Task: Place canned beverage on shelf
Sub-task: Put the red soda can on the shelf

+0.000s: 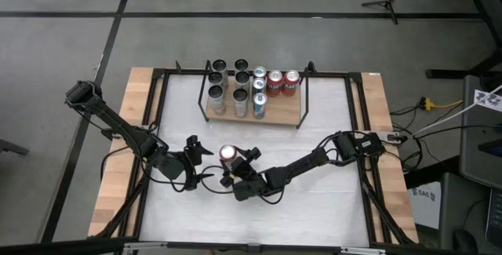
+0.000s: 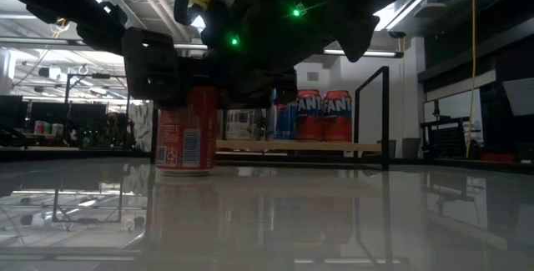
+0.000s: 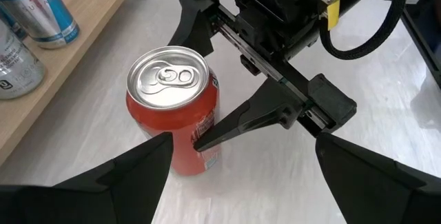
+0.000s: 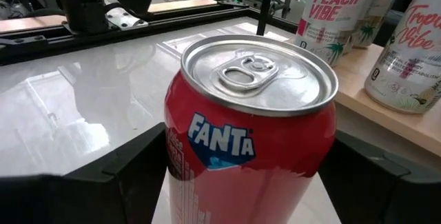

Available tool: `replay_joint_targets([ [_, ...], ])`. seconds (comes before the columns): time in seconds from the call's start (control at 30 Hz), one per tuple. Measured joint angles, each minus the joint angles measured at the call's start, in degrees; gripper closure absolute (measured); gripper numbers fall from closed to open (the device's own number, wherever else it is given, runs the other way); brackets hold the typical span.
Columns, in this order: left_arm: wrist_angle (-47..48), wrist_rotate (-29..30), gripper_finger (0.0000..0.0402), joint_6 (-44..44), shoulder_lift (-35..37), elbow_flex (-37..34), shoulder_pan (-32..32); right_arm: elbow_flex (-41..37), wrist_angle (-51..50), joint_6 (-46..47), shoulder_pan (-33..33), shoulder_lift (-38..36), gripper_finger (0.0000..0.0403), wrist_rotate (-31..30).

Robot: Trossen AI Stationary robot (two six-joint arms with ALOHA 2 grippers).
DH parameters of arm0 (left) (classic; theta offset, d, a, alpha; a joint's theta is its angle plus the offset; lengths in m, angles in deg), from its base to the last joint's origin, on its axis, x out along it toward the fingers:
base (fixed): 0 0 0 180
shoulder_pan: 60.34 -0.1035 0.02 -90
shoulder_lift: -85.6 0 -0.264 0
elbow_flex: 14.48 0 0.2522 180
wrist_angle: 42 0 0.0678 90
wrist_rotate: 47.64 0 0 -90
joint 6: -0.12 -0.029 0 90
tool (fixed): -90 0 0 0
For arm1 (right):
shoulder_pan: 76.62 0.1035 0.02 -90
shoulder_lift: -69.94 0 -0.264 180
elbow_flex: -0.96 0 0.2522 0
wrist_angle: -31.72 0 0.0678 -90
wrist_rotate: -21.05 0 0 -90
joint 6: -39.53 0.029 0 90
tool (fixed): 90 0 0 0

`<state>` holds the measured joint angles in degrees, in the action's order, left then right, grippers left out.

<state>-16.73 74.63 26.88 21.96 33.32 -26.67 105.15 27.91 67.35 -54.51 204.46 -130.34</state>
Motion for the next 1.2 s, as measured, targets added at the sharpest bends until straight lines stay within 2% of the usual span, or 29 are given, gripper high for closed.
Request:
replay_joint_targets([
  [0.13,0.00,0.00,0.0052,-0.02,0.00,0.00,0.00,0.00,0.02,0.21,0.00,0.00,0.0070,0.00],
  [0.3,0.00,0.00,0.0052,0.00,0.00,0.00,0.00,0.00,-0.68,0.23,0.00,0.00,0.0016,0.53],
  [0.37,0.00,0.00,0.0052,0.00,0.00,0.00,0.00,0.00,0.04,0.38,0.00,0.00,0.0009,0.56],
  [0.87,0.00,0.02,0.0052,0.00,0.00,0.00,0.00,0.07,6.20,0.43,0.64,-0.11,0.0077,-1.89],
  [1.0,0.02,0.02,0.0052,0.00,0.00,0.00,0.00,0.07,5.94,0.29,2.33,-0.11,0.0089,-7.53],
  [1.2,0.00,0.02,0.0052,0.00,0.00,0.00,0.00,0.07,6.57,-1.40,6.01,-0.11,0.0089,-22.93],
])
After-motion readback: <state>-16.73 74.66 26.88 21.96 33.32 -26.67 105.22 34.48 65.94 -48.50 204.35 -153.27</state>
